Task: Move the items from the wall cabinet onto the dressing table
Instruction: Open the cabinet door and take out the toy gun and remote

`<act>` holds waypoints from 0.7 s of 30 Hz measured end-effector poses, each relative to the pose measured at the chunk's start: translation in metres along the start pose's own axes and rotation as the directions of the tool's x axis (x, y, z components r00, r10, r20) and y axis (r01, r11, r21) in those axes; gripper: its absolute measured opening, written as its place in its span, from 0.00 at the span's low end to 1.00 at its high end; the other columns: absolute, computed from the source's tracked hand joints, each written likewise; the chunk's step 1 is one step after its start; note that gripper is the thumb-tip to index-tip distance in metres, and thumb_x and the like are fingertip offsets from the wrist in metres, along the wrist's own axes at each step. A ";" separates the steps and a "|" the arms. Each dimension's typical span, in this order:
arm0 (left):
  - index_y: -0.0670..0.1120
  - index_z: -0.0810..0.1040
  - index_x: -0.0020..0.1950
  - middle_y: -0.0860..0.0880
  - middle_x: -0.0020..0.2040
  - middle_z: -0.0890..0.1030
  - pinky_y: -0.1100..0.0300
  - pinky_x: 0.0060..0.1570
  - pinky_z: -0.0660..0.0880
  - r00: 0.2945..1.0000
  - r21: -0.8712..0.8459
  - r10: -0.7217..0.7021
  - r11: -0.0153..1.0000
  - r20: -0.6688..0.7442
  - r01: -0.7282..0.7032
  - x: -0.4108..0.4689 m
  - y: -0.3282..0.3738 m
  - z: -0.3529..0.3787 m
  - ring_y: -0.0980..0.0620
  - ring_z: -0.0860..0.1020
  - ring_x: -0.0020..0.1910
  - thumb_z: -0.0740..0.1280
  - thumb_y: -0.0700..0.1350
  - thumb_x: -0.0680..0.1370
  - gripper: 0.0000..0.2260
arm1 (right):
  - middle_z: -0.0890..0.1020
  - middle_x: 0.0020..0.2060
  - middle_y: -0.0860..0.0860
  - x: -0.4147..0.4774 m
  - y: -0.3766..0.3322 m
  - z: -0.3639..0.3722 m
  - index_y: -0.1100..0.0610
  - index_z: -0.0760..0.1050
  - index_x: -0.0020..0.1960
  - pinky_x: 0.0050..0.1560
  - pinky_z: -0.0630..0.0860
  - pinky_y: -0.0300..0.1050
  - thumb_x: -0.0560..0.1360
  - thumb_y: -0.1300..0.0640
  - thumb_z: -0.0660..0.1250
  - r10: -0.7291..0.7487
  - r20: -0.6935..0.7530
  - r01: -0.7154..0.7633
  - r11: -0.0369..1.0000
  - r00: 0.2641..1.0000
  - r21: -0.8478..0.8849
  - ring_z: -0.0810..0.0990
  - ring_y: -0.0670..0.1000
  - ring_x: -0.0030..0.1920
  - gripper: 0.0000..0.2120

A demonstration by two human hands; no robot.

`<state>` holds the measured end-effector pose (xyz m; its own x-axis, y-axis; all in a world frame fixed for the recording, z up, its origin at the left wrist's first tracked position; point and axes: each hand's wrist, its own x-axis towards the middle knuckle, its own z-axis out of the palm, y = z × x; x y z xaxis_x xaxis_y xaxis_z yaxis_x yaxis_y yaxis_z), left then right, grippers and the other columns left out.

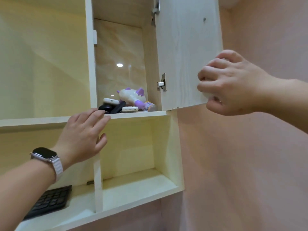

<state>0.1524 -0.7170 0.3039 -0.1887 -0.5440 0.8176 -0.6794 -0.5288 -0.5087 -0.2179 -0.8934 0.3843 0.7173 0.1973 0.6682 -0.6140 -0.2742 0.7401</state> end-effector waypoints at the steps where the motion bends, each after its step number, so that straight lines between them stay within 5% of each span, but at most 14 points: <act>1: 0.41 0.76 0.65 0.39 0.64 0.77 0.44 0.57 0.68 1.000 0.001 0.003 1.000 0.003 -0.003 0.000 0.001 0.000 0.38 0.73 0.64 0.58 0.53 0.73 0.25 | 0.78 0.47 0.55 -0.001 0.001 0.000 0.56 0.77 0.44 0.62 0.63 0.56 0.69 0.49 0.54 0.028 0.074 -0.026 0.999 0.997 -0.023 0.76 0.60 0.49 0.16; 4: 0.40 0.77 0.64 0.39 0.63 0.77 0.44 0.56 0.69 1.000 -0.006 -0.011 1.000 -0.013 0.011 0.000 0.003 0.001 0.38 0.74 0.63 0.58 0.52 0.73 0.25 | 0.76 0.52 0.53 0.005 -0.003 -0.002 0.51 0.75 0.51 0.59 0.64 0.53 0.69 0.45 0.46 0.115 0.230 -0.094 0.991 0.966 -0.099 0.74 0.56 0.53 0.23; 8: 0.41 0.77 0.62 0.40 0.61 0.78 0.44 0.52 0.69 0.998 -0.012 -0.044 0.999 -0.041 0.043 0.004 0.005 0.000 0.39 0.73 0.60 0.58 0.53 0.72 0.24 | 0.73 0.51 0.53 0.027 -0.023 -0.003 0.51 0.71 0.54 0.54 0.66 0.51 0.73 0.44 0.50 0.139 0.262 -0.125 0.990 0.955 -0.068 0.72 0.56 0.54 0.18; 13: 0.44 0.74 0.64 0.45 0.57 0.79 0.48 0.46 0.69 0.992 -0.064 -0.078 0.995 -0.095 0.072 0.030 0.003 -0.013 0.42 0.75 0.53 0.58 0.55 0.72 0.25 | 0.72 0.59 0.53 0.065 -0.056 -0.002 0.49 0.67 0.65 0.53 0.66 0.50 0.74 0.39 0.48 0.192 0.280 -0.270 0.922 0.941 0.277 0.71 0.55 0.59 0.25; 16: 0.46 0.74 0.60 0.46 0.54 0.80 0.49 0.46 0.70 0.995 -0.027 -0.027 0.999 -0.092 0.025 0.056 -0.005 -0.021 0.42 0.78 0.50 0.57 0.55 0.73 0.21 | 0.72 0.55 0.49 0.089 -0.078 0.013 0.49 0.69 0.64 0.50 0.66 0.48 0.75 0.37 0.50 0.192 0.188 -0.263 0.823 0.963 0.503 0.71 0.54 0.55 0.25; 21: 0.47 0.77 0.56 0.48 0.48 0.80 0.50 0.49 0.70 0.995 0.047 0.055 0.997 0.085 -0.059 0.102 -0.016 -0.026 0.44 0.78 0.47 0.47 0.58 0.71 0.27 | 0.73 0.55 0.49 0.128 -0.105 0.053 0.50 0.69 0.63 0.46 0.70 0.48 0.78 0.43 0.58 0.186 0.270 -0.325 0.636 0.945 0.700 0.72 0.53 0.52 0.18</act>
<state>0.1255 -0.7474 0.4023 -0.1650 -0.6256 0.7625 -0.6332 -0.5255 -0.5682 -0.0441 -0.8894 0.3875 0.6520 -0.1184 0.7489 -0.3931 -0.8974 0.2004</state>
